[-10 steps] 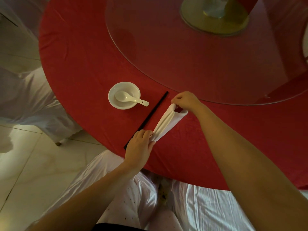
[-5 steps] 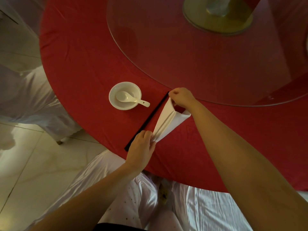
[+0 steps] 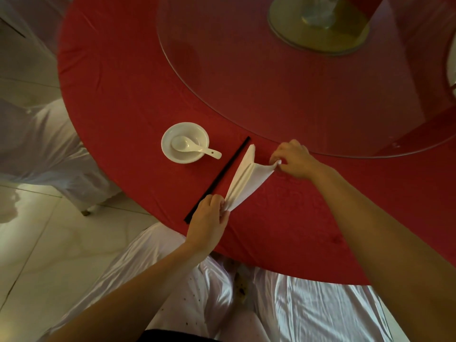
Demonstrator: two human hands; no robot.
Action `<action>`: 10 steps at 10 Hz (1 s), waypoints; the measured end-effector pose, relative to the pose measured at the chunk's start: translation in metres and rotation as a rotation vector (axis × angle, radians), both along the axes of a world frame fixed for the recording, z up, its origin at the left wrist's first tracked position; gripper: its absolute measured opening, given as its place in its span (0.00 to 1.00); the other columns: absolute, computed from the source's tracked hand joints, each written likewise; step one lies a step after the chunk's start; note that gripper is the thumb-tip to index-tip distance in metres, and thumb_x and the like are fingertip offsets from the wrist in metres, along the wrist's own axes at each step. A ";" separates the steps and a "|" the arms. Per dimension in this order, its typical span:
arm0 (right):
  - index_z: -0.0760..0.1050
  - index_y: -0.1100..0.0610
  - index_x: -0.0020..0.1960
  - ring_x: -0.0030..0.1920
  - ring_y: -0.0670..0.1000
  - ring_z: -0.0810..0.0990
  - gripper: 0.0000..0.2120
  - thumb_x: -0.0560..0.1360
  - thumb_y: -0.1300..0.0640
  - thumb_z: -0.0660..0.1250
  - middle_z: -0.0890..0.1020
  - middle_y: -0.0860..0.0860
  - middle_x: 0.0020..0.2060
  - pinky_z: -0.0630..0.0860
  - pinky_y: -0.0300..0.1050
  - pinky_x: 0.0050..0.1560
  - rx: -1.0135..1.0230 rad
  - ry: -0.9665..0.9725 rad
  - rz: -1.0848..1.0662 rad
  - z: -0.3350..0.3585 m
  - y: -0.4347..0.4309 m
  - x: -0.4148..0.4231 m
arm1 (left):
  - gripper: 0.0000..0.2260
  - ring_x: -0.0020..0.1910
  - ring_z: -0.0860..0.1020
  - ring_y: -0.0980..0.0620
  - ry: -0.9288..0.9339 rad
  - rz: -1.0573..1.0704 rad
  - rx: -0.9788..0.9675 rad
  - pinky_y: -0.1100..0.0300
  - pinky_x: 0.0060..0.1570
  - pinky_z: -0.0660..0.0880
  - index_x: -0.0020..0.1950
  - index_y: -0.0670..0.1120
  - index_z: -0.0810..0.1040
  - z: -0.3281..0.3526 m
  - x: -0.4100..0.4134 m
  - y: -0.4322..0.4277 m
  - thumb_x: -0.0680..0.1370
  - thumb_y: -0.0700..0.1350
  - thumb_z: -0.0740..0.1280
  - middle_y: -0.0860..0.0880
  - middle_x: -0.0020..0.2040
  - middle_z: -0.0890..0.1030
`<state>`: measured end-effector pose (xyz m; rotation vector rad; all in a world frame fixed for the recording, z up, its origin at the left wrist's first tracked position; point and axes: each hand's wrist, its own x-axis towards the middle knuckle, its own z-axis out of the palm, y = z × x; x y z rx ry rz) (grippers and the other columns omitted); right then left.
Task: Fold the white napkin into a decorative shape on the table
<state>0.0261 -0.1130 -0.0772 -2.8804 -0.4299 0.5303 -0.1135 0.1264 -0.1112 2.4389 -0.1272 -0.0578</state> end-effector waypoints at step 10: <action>0.70 0.52 0.66 0.62 0.57 0.66 0.26 0.70 0.69 0.62 0.73 0.54 0.62 0.63 0.55 0.63 0.057 -0.061 -0.120 0.006 -0.009 -0.013 | 0.11 0.43 0.73 0.56 0.004 -0.049 0.003 0.66 0.40 0.70 0.52 0.45 0.74 0.007 0.004 0.012 0.73 0.47 0.70 0.50 0.46 0.75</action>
